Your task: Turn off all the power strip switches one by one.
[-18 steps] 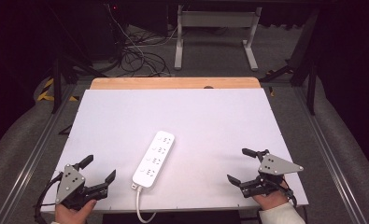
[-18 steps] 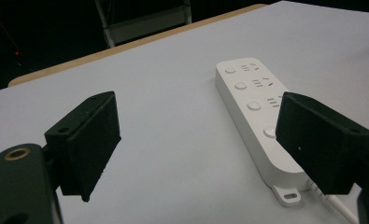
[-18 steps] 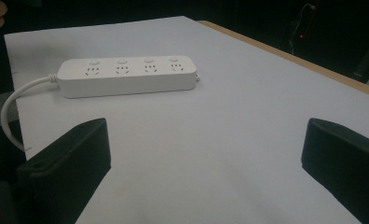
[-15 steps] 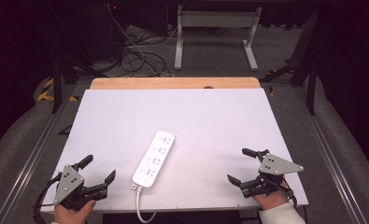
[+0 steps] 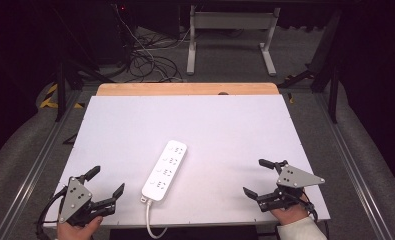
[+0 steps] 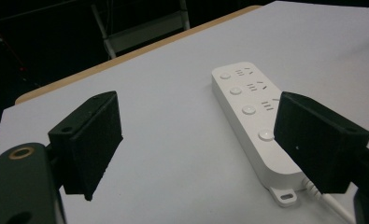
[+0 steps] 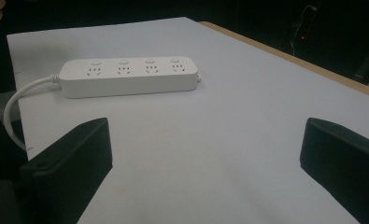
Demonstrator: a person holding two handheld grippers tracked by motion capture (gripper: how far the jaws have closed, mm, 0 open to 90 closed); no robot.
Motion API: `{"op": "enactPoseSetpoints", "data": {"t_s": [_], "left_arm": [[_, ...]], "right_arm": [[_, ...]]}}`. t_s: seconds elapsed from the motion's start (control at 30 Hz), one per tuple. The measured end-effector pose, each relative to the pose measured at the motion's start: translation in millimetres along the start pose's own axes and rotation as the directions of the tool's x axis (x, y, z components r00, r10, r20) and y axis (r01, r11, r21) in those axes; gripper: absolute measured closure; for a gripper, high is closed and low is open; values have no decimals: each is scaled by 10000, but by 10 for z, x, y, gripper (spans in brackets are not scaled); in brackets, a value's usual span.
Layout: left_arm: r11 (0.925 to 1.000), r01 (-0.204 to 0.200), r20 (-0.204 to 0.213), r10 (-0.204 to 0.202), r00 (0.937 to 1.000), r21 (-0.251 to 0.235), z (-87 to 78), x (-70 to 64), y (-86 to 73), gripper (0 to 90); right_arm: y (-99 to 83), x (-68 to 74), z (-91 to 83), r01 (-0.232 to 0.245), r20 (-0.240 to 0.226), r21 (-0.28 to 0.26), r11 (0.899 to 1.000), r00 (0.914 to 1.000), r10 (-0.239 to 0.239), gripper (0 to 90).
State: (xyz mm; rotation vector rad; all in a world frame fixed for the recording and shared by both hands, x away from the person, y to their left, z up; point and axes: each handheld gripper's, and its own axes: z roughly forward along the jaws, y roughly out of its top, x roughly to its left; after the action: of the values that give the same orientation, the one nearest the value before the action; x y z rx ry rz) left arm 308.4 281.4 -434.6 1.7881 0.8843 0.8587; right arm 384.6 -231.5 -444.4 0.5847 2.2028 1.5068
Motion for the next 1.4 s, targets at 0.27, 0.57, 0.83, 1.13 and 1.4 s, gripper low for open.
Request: {"op": "enactPoseSetpoints", "data": {"t_s": [0.27, 0.57, 0.83, 1.13, 1.4], "left_arm": [[9925, 1147, 823, -1178, 9896, 417, -41, 43, 116, 255], [9911, 1241, 1052, -1286, 9861, 484, -11, 94, 224, 325], [9922, 1055, 1226, -1131, 9860, 670, 127, 13, 341, 323], [9949, 617, 1491, -731, 9861, 794, 353, -25, 445, 325], [9946, 501, 1753, -656, 9823, 914, 496, -90, 524, 324]], "right_arm": [[1, 6, 14, 44, -53, -1, 10000, 10000, -44, 30], [1, 17, 22, 91, -75, 62, 9999, 9999, -91, 30], [-3, 13, 41, 60, -253, 102, 9999, 9997, -57, 30], [-10, -1, 57, -46, -507, 110, 9999, 9987, 51, 30], [-13, -9, 69, -111, -690, 139, 9998, 9975, 121, 29]]}}
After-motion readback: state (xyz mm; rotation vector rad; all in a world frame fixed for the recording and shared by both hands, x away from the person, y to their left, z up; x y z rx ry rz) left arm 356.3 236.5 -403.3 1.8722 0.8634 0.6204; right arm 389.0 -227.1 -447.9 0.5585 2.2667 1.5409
